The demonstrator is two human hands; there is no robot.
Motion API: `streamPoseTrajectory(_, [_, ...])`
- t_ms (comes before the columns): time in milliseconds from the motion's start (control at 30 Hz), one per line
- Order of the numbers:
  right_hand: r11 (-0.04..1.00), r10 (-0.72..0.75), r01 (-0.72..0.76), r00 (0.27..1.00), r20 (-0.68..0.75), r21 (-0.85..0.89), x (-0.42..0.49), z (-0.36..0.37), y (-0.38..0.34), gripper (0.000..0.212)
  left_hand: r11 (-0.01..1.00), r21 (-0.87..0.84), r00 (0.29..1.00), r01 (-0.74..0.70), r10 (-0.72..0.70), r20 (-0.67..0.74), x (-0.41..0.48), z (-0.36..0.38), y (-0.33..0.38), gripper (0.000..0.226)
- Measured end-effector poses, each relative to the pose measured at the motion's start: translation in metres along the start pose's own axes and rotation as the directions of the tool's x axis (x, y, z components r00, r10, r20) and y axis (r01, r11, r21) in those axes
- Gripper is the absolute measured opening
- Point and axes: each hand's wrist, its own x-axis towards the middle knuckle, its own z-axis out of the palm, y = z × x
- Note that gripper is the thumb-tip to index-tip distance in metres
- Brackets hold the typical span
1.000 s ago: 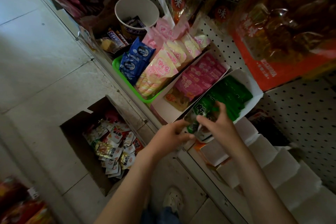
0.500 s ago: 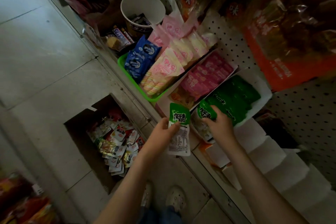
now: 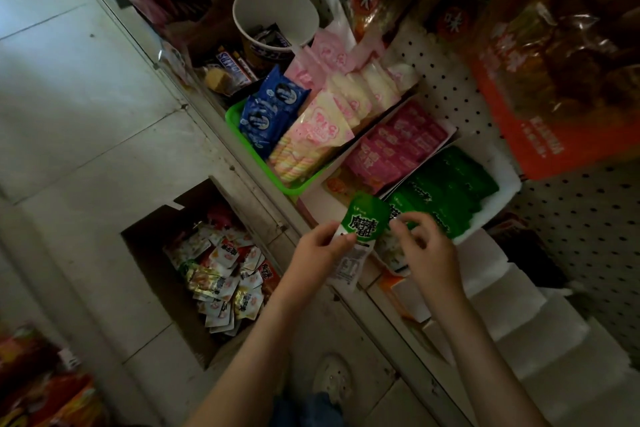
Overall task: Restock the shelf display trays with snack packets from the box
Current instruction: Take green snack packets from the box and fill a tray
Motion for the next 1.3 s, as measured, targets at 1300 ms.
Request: streamPoseTrajectory(1300, [0.764,0.131,-0.113,0.991,-0.019,-0.635,0.013,-0.015,0.056,0.05,0.879,0.464,0.994,-0.111,0.109,0.032,-0.001,0.043,-0.015,0.037])
